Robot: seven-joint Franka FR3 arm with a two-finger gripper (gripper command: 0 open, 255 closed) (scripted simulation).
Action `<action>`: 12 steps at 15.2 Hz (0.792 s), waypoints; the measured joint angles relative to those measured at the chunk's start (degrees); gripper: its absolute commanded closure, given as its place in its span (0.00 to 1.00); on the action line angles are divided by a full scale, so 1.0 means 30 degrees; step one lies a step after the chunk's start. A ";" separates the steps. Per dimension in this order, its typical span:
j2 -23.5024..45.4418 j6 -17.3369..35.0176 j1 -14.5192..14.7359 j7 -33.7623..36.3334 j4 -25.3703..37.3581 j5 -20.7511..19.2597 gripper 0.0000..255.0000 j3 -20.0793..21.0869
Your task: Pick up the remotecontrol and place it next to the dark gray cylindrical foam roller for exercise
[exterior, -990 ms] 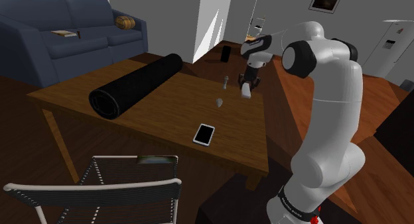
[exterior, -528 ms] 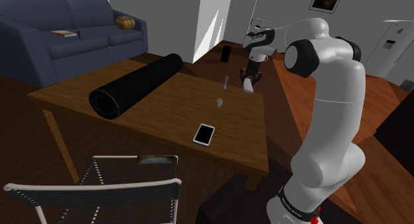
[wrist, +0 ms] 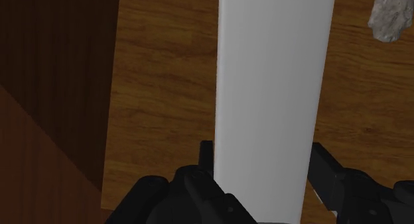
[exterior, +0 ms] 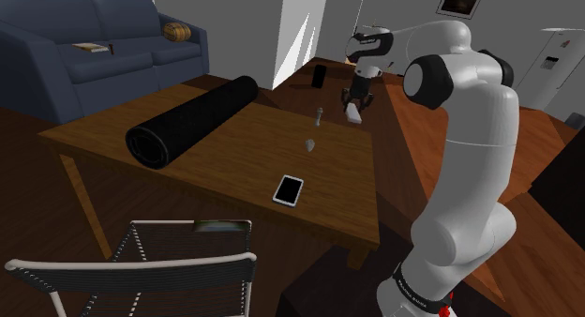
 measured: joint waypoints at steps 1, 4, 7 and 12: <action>0.0021 -0.0265 -0.0023 0.0018 0.0293 0.0000 1.00 -0.0005; 0.0045 -0.1085 -0.0075 0.0078 0.1139 -0.0011 1.00 -0.0018; 0.0076 -0.1891 -0.0146 0.0115 0.1979 -0.0014 1.00 -0.0035; 0.0256 -0.3248 -0.0295 0.0173 0.3518 0.0025 1.00 -0.0051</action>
